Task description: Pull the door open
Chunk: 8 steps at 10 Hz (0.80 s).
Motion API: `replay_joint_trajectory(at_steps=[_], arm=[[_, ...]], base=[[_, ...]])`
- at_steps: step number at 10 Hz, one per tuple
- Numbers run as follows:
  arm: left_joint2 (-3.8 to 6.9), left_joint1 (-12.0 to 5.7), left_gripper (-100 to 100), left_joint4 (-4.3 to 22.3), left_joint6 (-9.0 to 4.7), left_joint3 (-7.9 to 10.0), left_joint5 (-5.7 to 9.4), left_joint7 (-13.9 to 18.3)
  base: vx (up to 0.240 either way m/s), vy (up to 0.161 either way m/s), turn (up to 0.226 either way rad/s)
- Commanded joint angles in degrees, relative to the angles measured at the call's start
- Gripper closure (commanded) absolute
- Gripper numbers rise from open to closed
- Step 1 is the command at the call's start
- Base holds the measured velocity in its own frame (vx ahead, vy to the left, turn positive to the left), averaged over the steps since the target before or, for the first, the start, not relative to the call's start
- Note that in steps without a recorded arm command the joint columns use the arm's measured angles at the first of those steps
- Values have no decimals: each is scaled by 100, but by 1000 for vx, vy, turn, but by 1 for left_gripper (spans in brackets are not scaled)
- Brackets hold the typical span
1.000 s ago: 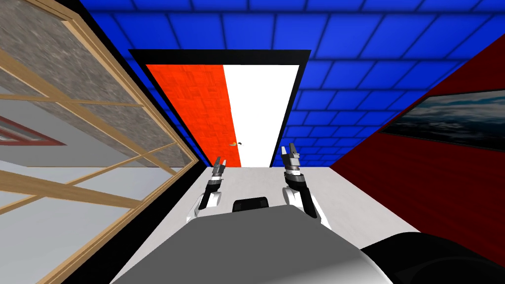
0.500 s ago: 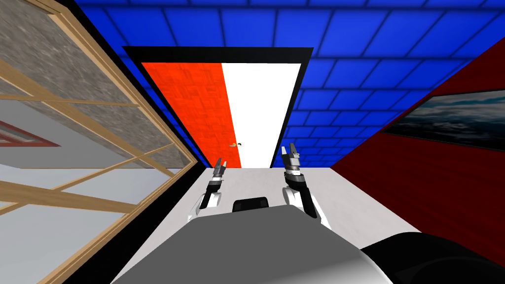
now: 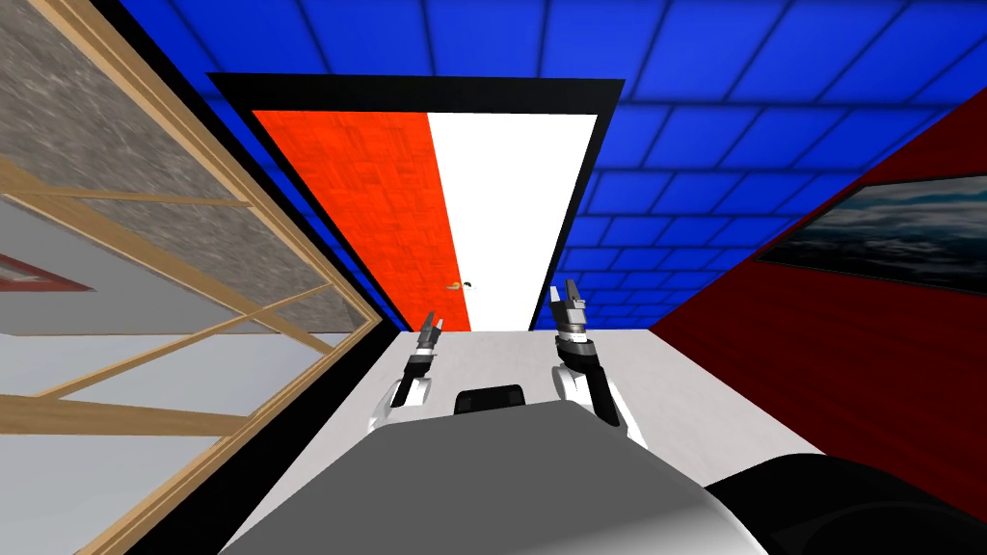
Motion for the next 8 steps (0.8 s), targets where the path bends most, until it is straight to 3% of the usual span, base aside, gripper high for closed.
replay_joint_trajectory(at_steps=[1,8], arm=[[37,-56,-100,243,-74,-6,-2,27],[219,-390,-100,1331,-367,-2,7,159]], base=[[95,20,-15],[99,7,-14]])
